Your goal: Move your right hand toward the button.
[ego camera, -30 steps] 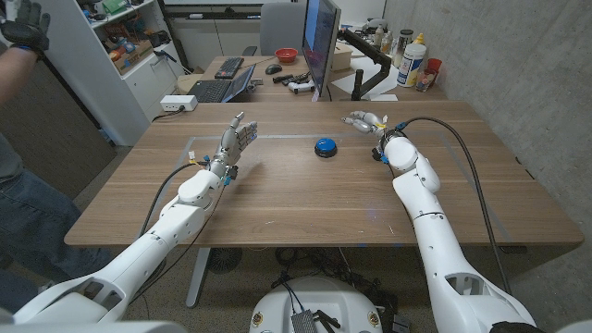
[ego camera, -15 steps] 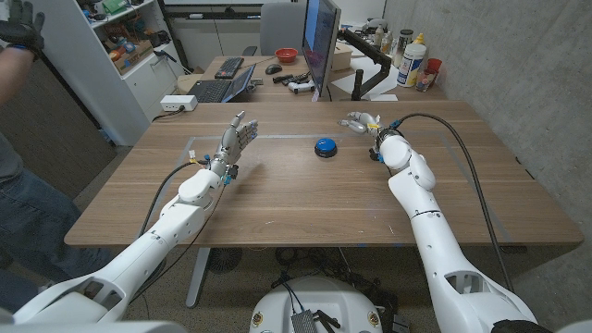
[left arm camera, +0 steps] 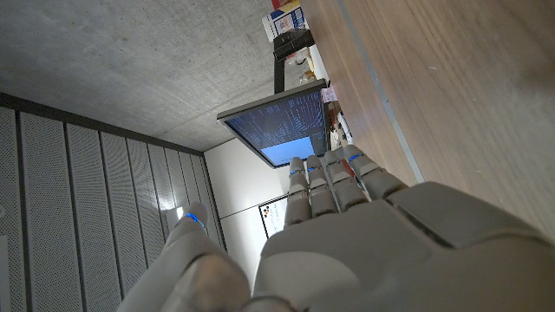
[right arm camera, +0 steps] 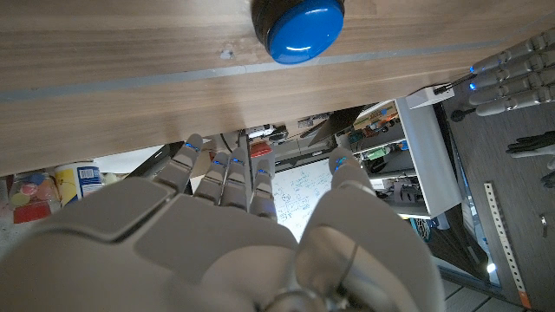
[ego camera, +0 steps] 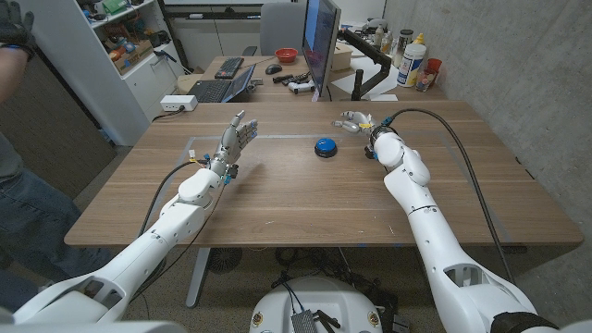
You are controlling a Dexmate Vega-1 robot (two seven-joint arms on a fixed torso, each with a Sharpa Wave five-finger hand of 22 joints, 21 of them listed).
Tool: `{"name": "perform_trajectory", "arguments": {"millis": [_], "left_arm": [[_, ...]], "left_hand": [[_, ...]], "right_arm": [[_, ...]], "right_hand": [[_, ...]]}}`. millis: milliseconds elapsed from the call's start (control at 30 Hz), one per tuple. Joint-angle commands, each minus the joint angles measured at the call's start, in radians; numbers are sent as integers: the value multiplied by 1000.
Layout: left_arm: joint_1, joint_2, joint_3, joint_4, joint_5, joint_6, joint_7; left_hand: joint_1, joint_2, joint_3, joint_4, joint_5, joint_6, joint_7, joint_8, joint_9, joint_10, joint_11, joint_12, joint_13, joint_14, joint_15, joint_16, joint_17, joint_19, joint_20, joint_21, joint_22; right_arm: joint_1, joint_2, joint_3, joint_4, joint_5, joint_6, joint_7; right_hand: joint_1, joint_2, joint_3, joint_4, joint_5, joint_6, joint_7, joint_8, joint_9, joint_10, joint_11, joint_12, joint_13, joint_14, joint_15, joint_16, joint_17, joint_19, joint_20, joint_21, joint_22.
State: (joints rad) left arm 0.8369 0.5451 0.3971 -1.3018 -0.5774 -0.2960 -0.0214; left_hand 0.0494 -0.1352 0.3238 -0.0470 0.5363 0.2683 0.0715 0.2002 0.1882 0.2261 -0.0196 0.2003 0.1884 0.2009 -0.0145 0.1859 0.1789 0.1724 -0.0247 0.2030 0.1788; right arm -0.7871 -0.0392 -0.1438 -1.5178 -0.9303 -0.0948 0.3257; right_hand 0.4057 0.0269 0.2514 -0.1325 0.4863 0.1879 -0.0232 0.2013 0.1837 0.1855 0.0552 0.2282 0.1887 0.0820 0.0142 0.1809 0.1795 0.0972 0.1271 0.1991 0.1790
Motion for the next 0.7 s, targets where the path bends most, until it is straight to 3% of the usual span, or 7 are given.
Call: {"name": "perform_trajectory", "arguments": {"millis": [33,267,700], "left_arm": [[-3,-1,1,6,2,2,-1],[-3,0,1,5,4,3,2],[6,7,1,-11,7,9,8]], "left_hand": [[7,0,-4,2,7,9,-5,7,2,10,0,1,2,3,-5,4,3,-2,4,-1,6],[8,1,-5,1,8,11,-4,8,2,11,2,2,2,3,-5,4,3,-3,5,-1,6],[8,2,-8,1,9,13,-3,8,2,13,-1,2,2,3,-4,4,3,-3,6,-1,6]], "right_arm": [[38,-17,-46,40,-29,22,26],[49,-18,-61,55,-35,29,34],[78,-18,-100,84,-75,18,42]], "right_hand": [[5,-12,-7,-2,7,5,-9,0,4,3,-13,0,1,-5,10,0,1,-5,28,-4,2],[3,-18,-11,-2,10,4,-14,-1,4,0,-24,-2,2,-11,35,-1,2,-7,55,-4,2],[2,-26,-15,-2,14,1,-21,-3,4,-3,-26,-3,2,-20,76,-2,2,-19,79,-7,2]]}}
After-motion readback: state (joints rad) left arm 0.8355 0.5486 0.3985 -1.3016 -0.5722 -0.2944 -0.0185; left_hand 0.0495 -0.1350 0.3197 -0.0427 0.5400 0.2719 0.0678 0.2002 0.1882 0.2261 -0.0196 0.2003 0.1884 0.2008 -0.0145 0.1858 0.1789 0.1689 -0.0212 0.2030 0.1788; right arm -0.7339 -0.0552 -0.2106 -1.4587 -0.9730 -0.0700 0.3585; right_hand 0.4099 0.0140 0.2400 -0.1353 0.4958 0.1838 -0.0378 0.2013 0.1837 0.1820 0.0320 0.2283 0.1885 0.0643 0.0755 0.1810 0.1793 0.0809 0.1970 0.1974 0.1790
